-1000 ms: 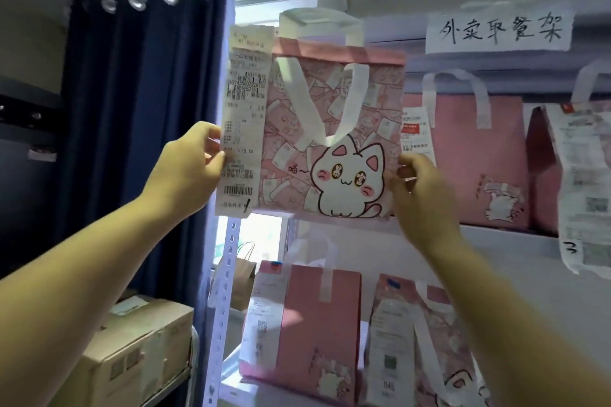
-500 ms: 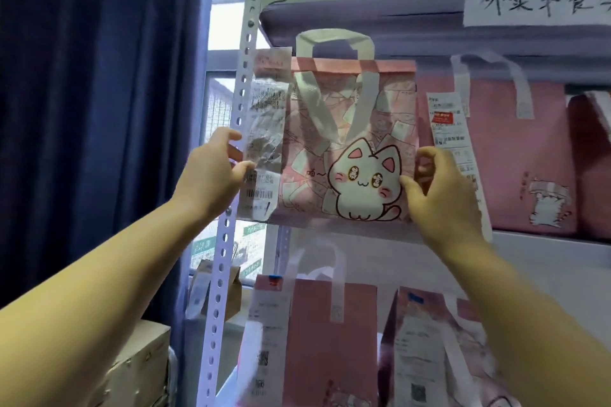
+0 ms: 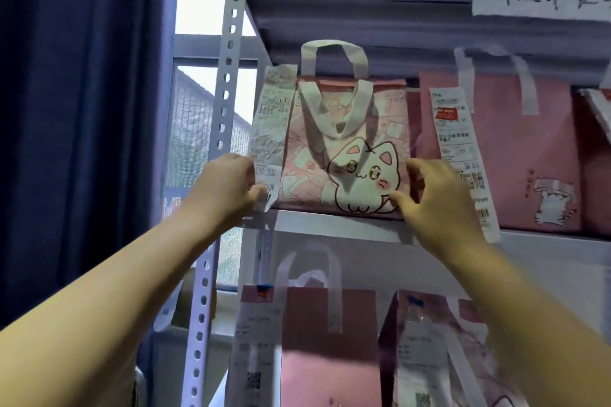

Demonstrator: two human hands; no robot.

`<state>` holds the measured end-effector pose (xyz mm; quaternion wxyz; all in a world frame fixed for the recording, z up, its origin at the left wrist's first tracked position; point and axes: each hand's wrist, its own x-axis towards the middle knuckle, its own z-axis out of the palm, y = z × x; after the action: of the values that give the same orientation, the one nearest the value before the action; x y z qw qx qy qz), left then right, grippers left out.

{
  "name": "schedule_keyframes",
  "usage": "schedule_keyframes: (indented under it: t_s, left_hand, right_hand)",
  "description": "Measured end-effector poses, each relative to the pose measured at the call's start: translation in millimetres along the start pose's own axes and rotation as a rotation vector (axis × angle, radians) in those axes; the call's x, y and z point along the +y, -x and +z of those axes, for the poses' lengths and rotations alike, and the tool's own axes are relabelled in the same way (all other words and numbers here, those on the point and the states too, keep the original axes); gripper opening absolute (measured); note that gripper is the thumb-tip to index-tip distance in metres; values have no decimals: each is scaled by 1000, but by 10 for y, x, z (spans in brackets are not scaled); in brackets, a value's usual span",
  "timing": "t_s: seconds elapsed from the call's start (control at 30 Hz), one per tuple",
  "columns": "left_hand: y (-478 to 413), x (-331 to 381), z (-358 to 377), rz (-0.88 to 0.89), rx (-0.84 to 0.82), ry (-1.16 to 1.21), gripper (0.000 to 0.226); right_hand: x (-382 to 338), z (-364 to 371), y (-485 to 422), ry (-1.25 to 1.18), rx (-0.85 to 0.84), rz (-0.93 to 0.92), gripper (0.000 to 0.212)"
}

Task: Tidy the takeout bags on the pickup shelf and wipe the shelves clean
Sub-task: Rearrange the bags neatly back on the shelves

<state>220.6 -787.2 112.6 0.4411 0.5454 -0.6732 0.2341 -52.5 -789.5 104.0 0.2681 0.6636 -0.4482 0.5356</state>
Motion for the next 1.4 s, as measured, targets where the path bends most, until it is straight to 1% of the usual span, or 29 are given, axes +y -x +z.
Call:
schedule_keyframes:
  t_s: [0.07,0.17,0.33,0.5,0.63,0.7,0.77,0.97,1.13,1.2,1.3,1.4]
  left_hand:
    - [-5,-11,30,-3,4,17,24]
    - [8,-33,71,-17,26,46,28]
    - [103,-61,41,-27,154,132,31]
    - [284,-72,-45,25,234,142,38]
    - [540,-6,-75,86,244,180,35]
    - [710,27,-55,102,212,227,31]
    - [894,34,-6,77,160,296,26]
    - [1456,-120,377,-85,-31,408,12]
    - [1910,-283,778,-207,-192,416,12]
    - [2062,-323,920,-231,-233,405,17]
    - [2222,-364,1117,-269,-272,403,36]
    - [2301,-380,1277,-303,-324,376,54]
  right_hand:
    - [-7,26,-6,12,-12,3,47]
    - [-5,41,10,31,-22,19,48]
    - [-19,-12,75,40,52,7,43]
    - [-158,-120,196,-32,124,-29,34]
    - [-335,-190,415,-154,106,-51,23]
    - [-406,-195,568,-200,72,-49,21]
    - [-455,-177,742,-216,22,-41,21]
    - [-474,-17,1336,-211,-181,-3,17]
    - [-324,174,1850,-150,-369,119,20]
    - [-226,244,2040,-114,-437,197,23]
    - [-69,349,2272,-56,-541,332,32]
    - [78,456,2416,-19,-584,434,44]
